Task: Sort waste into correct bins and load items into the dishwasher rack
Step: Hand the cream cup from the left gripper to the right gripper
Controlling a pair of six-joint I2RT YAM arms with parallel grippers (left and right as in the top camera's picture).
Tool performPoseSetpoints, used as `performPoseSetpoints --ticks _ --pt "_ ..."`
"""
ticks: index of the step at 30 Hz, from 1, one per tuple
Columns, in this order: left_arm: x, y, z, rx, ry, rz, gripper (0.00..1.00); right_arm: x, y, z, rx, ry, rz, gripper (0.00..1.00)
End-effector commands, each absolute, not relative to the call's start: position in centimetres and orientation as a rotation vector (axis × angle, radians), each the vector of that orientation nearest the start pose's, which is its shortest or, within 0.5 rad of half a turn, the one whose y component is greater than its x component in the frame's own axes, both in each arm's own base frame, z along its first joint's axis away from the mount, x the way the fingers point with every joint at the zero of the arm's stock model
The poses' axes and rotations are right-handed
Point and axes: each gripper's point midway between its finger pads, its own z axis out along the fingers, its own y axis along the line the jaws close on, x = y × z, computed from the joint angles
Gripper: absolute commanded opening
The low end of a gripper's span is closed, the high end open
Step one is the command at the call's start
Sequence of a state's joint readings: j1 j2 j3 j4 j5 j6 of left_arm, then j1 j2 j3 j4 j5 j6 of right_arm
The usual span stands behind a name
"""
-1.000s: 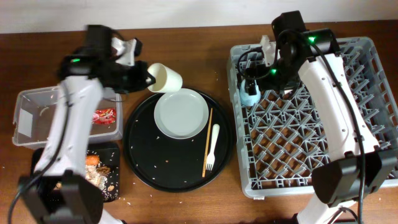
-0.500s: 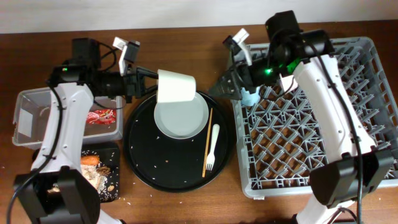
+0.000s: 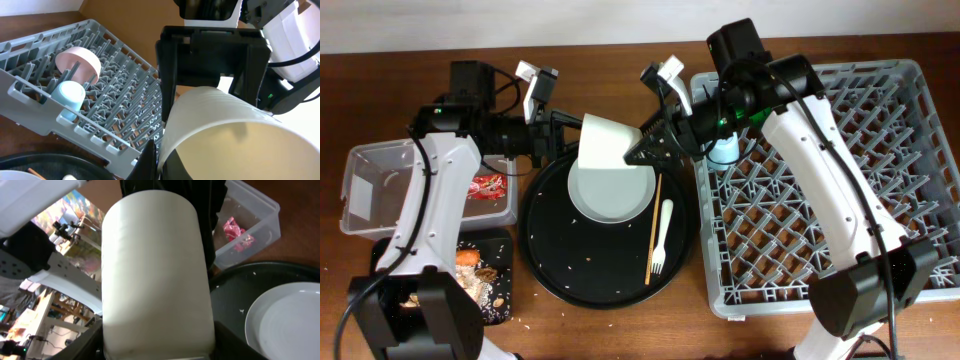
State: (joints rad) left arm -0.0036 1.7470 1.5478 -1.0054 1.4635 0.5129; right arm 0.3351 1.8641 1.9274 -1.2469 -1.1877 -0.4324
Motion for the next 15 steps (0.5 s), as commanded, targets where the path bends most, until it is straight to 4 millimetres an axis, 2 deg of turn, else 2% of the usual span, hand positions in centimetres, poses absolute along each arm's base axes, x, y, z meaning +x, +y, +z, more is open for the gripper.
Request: performPoseSetpoints --ticks 1,4,7,10,15 --pt "35.4 -17.3 28.4 0.823 1.842 -1.553 0.0 31.0 28.2 32.0 -1.146 1.995 1.543 0.38" --pt "35.3 -17.3 28.2 0.824 1.852 -1.549 0.0 31.0 28.3 32.1 -1.148 1.989 1.541 0.38" --pt "35.1 -18.2 27.5 0.857 1.891 -1.518 0.0 31.0 28.3 32.1 -1.148 1.986 1.544 0.55" --pt "35.1 -18.5 27.5 0.874 1.88 -1.516 0.0 30.9 28.4 32.6 -1.15 1.958 1.572 0.65" --pt "35.2 -18.5 27.6 0.881 1.871 -1.508 0.0 30.9 28.4 32.6 -1.151 1.956 1.569 0.69"
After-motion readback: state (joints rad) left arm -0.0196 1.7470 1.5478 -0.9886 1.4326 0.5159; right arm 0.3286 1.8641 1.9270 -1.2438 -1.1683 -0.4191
